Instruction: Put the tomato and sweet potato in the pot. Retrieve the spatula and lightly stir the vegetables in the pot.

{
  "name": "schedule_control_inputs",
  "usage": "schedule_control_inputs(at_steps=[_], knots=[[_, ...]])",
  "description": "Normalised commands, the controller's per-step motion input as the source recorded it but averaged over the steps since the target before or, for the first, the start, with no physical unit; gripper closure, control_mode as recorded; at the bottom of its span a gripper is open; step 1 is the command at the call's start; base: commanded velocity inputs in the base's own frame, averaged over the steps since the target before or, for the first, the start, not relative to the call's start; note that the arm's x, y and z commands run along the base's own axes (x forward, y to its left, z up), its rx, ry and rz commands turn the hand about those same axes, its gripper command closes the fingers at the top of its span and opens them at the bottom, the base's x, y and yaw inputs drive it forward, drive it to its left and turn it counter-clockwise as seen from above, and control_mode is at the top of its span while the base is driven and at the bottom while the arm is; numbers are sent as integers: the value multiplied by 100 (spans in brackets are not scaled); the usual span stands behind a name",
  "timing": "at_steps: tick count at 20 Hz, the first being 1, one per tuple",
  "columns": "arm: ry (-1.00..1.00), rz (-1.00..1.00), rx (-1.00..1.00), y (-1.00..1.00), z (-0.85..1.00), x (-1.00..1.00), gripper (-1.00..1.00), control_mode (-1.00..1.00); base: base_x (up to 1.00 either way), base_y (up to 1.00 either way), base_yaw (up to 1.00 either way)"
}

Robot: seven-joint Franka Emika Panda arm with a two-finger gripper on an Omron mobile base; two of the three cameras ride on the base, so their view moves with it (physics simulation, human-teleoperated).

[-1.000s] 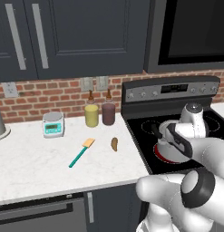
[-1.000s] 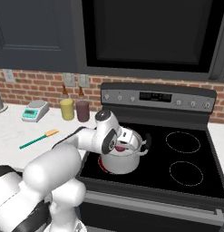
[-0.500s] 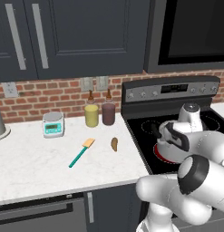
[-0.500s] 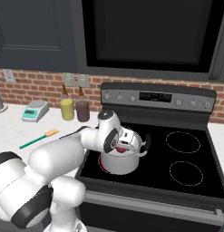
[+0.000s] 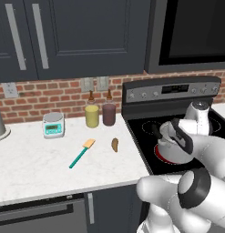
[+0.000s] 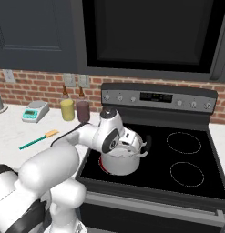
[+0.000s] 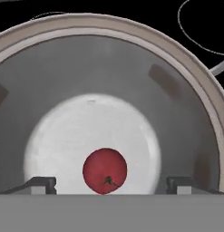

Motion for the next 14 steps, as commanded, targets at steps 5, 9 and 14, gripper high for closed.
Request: schedule_control_inputs(at_steps=[5,9,14], knots=[[0,0,7,0,49,0,-100,-100,0,0,0],[-4,0,4,2,59,-11,-100,-100,0,0,0],[-2,0,1,44,56,-38,-100,-100,0,0,0]])
